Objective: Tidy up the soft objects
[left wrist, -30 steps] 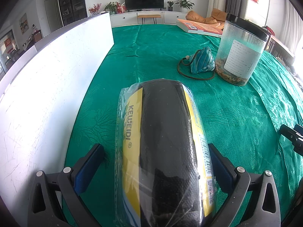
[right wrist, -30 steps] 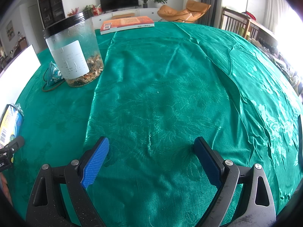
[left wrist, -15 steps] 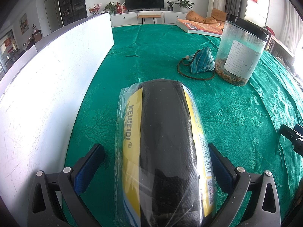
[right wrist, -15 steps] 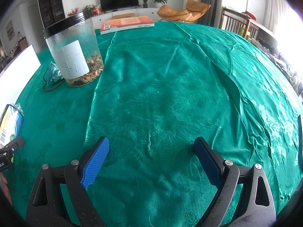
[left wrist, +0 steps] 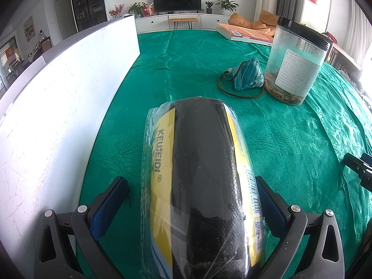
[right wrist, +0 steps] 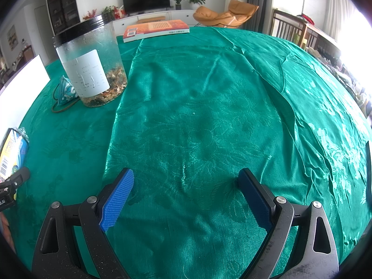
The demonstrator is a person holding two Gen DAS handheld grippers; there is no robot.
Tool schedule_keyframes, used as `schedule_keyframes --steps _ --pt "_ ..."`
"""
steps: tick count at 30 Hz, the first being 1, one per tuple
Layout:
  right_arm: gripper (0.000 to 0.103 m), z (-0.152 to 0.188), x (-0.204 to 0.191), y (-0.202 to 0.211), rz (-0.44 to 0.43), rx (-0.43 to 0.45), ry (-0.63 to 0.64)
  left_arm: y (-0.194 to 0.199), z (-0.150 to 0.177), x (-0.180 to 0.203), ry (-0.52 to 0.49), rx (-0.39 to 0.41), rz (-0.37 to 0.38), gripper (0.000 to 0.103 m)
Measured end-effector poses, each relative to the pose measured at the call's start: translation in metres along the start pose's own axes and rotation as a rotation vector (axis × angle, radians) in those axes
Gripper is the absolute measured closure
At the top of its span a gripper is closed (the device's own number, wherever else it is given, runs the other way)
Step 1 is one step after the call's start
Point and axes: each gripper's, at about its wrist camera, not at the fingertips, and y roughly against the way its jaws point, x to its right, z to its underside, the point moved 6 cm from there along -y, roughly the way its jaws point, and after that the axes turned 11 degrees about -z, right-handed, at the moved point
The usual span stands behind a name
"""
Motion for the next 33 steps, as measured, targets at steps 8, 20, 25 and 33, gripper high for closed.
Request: schedule_keyframes --steps 8,20,25,33 --pt "0.010 0.000 0.000 0.000 0.000 0.000 0.000 0.000 0.000 0.000 0.000 0.000 0.000 0.000" --pt "0.010 0.000 -0.001 -0.001 -0.002 0.000 0.002 0.000 0.000 0.000 0.000 0.000 0.000 0.000" --pt "0.011 -0.008 -0.009 0.017 -0.119 0.070 -0.035 0.000 0.000 0.000 0.000 0.000 0.000 0.000" --pt "0.011 -0.096 -0.161 0.050 -0.387 0.105 0.363 0.000 0.000 0.000 0.001 0.000 0.000 0.000"
